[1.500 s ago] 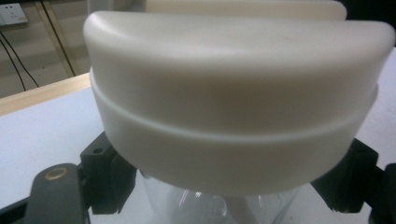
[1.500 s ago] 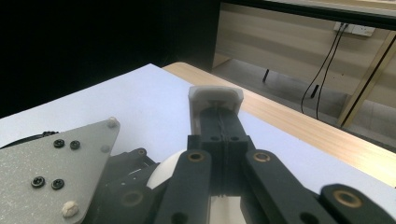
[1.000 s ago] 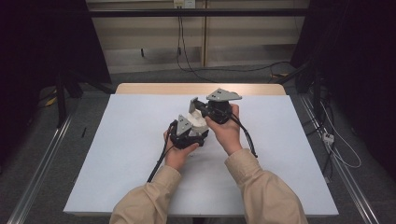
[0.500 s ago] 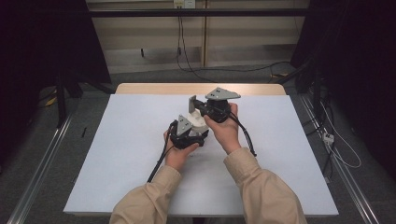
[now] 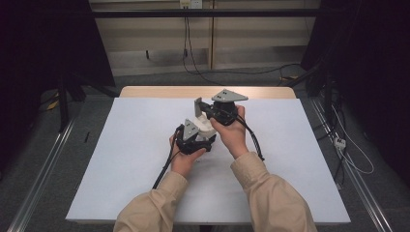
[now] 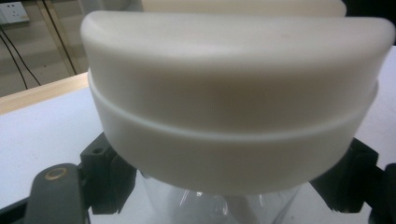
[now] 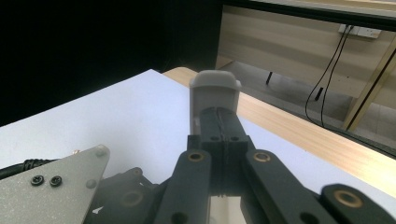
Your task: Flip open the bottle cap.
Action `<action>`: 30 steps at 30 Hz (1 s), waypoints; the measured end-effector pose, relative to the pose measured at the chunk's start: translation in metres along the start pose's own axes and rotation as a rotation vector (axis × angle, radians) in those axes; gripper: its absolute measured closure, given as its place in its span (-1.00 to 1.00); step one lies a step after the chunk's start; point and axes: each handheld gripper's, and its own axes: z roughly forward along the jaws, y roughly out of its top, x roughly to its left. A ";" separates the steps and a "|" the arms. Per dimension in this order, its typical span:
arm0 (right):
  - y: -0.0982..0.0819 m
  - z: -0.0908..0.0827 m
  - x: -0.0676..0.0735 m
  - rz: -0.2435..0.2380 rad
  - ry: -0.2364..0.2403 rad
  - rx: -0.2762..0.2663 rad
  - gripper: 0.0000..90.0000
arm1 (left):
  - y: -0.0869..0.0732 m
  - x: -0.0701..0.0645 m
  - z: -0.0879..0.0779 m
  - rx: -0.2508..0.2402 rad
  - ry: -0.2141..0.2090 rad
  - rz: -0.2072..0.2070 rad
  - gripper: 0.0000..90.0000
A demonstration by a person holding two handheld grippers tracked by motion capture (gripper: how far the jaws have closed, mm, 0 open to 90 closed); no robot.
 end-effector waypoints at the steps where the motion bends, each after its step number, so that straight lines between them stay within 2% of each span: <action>1: 0.000 0.000 0.000 -0.001 -0.001 0.000 1.00 | 0.000 0.000 0.000 0.000 0.000 0.000 -0.59; 10: 0.000 0.002 -0.001 0.000 0.001 0.000 1.00 | 0.000 -0.001 0.000 0.000 0.001 0.003 -0.59; 11: 0.001 0.002 -0.001 -0.002 0.000 0.000 1.00 | 0.000 0.000 0.000 0.001 0.000 0.016 -0.59; 16: 0.002 0.004 0.000 -0.001 -0.006 0.003 1.00 | 0.000 -0.001 0.000 0.000 0.001 0.003 -0.59; 20: 0.002 0.005 0.000 -0.003 -0.005 0.004 1.00 | 0.000 0.000 0.000 0.001 0.002 0.015 -0.59; 26: 0.003 0.007 0.001 -0.008 -0.007 0.009 1.00 | 0.000 -0.002 0.000 -0.001 0.005 0.004 -0.59; 30: 0.002 0.009 0.000 -0.009 -0.005 0.013 1.00 | 0.000 -0.001 0.000 0.000 0.004 0.015 -0.59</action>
